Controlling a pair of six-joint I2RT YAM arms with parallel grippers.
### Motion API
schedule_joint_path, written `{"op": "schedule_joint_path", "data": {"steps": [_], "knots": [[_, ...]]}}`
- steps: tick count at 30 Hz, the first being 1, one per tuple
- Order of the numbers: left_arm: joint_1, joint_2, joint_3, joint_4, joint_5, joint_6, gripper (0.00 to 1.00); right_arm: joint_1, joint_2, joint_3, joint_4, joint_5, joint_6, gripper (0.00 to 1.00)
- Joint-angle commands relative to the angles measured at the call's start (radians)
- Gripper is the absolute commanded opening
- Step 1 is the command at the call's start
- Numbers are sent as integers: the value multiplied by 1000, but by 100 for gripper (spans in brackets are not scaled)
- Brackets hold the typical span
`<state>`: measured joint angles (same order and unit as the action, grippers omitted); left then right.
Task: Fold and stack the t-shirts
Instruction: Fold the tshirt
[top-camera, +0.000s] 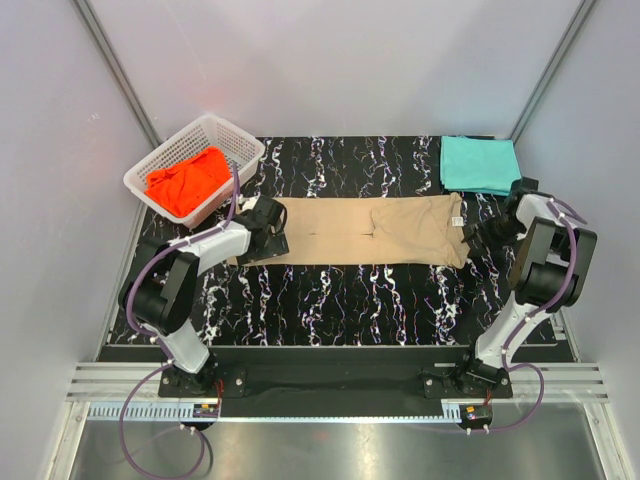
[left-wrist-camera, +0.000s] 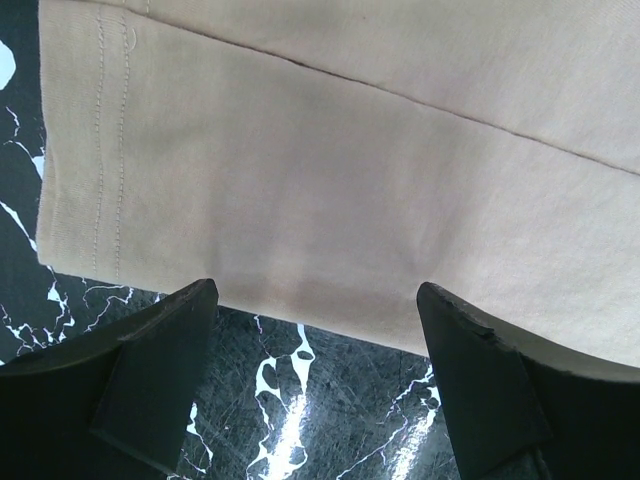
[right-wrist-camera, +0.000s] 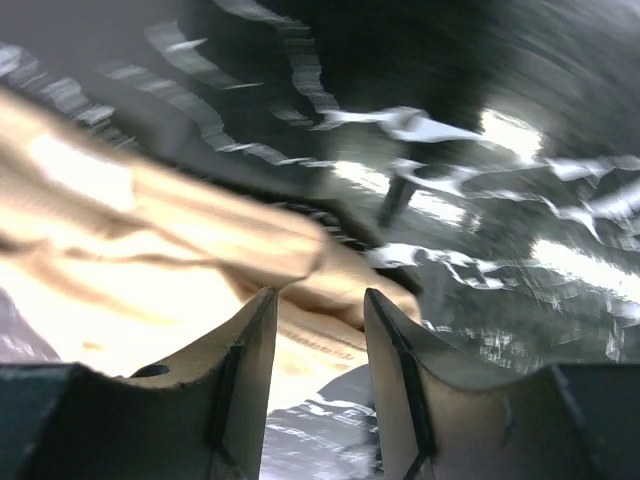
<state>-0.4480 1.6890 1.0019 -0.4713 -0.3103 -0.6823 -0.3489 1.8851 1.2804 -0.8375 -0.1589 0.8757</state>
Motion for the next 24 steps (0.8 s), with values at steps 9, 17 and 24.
{"op": "schedule_joint_path", "data": {"steps": [9,17,24], "knots": [[-18,32,58,10,-3,-3,89,-1,-170,-154,216,-85,-305,52],[-20,25,46,14,-9,1,89,-9,-52,-67,-20,-79,-26,52],[-21,23,58,23,8,-6,89,-9,-37,-15,-136,-53,98,55]]}}
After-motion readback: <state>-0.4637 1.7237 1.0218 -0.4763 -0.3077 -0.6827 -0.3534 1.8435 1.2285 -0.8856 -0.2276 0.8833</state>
